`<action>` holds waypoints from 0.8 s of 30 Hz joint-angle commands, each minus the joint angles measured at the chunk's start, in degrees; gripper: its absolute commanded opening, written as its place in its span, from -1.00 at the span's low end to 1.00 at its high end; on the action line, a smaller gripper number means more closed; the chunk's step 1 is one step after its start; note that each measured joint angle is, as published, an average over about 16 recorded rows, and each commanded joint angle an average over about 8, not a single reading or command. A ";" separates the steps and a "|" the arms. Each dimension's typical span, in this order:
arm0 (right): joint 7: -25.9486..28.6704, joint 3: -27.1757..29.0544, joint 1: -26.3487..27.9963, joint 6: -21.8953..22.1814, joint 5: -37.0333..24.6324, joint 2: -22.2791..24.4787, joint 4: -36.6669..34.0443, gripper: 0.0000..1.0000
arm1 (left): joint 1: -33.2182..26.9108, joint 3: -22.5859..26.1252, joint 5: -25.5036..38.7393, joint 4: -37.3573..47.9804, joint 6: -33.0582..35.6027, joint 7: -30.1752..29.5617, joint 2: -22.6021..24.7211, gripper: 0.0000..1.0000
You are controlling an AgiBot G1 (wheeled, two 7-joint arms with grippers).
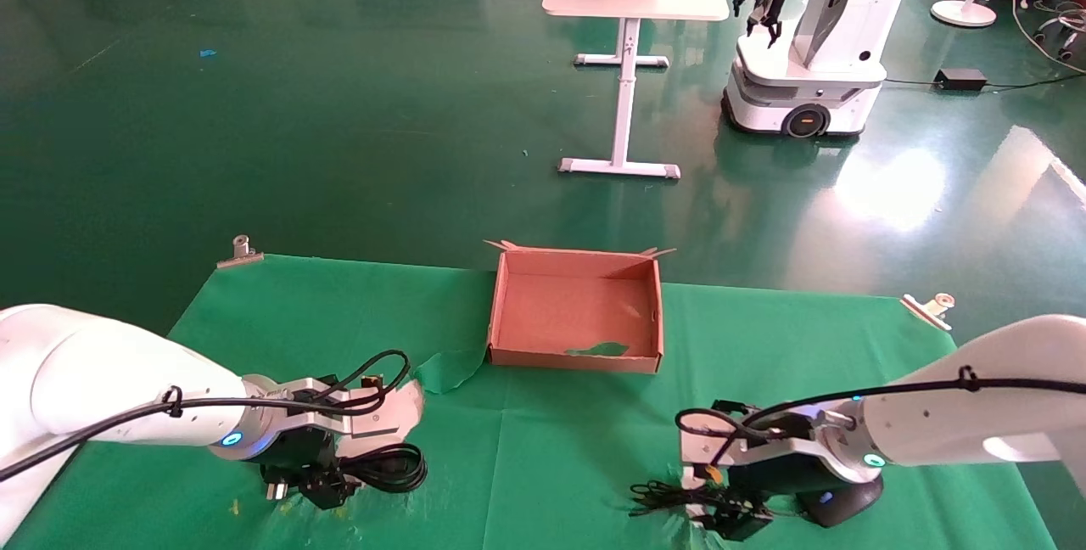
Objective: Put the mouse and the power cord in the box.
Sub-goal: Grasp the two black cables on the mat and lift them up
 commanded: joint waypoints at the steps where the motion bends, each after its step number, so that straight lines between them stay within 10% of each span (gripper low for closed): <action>1: 0.08 0.04 -0.06 -0.03 0.09 0.11 0.19 -1.00 | 0.00 0.00 -0.02 0.00 0.01 0.00 -0.01 -1.00; 24: 0.47 0.20 -0.23 -0.34 0.32 0.64 1.37 -1.00 | -0.01 0.00 -0.05 -0.03 0.02 -0.01 -0.02 -1.00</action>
